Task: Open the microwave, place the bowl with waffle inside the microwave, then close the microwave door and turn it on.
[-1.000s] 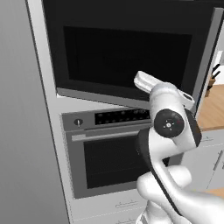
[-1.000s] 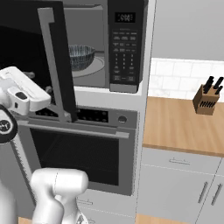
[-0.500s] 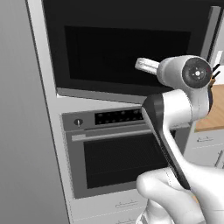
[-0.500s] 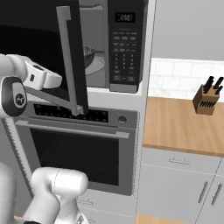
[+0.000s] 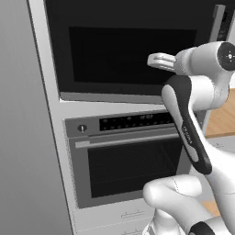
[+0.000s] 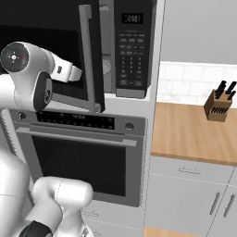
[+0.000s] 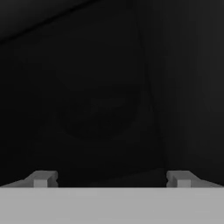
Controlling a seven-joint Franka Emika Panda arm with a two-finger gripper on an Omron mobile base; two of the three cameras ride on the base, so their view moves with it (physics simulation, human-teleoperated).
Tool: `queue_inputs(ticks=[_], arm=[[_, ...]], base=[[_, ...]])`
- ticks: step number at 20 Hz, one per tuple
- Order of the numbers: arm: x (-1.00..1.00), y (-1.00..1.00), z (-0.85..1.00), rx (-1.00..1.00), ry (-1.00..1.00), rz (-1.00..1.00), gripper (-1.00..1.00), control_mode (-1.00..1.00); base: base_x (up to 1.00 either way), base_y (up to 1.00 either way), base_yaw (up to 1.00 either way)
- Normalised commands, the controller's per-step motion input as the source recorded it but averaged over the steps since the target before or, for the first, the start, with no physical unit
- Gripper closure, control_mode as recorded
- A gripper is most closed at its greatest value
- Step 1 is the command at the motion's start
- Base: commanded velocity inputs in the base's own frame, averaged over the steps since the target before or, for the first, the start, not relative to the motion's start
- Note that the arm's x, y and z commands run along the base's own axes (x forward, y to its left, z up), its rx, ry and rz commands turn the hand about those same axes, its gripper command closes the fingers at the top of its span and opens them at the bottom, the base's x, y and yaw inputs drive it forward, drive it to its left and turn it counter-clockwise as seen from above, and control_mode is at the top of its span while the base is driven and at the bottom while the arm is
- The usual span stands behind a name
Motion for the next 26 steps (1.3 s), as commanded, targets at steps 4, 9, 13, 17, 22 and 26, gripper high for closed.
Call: queue_inputs(ticks=[4, 9, 13, 17, 22, 26], arm=[[0.31, -0.13, -0.05, 0.00, -0.04, 0.21, -1.00, -1.00], [0.25, -0.02, -0.03, 0.00, -0.06, 0.14, -1.00, -1.00], [0.18, 0.00, 0.00, -0.02, -0.08, 0.05, -1.00, -1.00], [0.27, 0.00, 0.00, -0.04, -0.05, 0.00, -1.00, -1.00], [0.43, 0.00, 0.00, -0.05, -0.01, -0.02, -1.00, -1.00], [0.39, 0.00, 0.00, -0.01, -0.01, 0.00, -1.00, -1.00]], base=[[0.00, 0.00, 0.00], [0.00, 0.00, 0.00], [0.00, 0.00, 0.00], [0.00, 0.00, 0.00], [0.00, 0.00, 0.00], [0.00, 0.00, 0.00]])
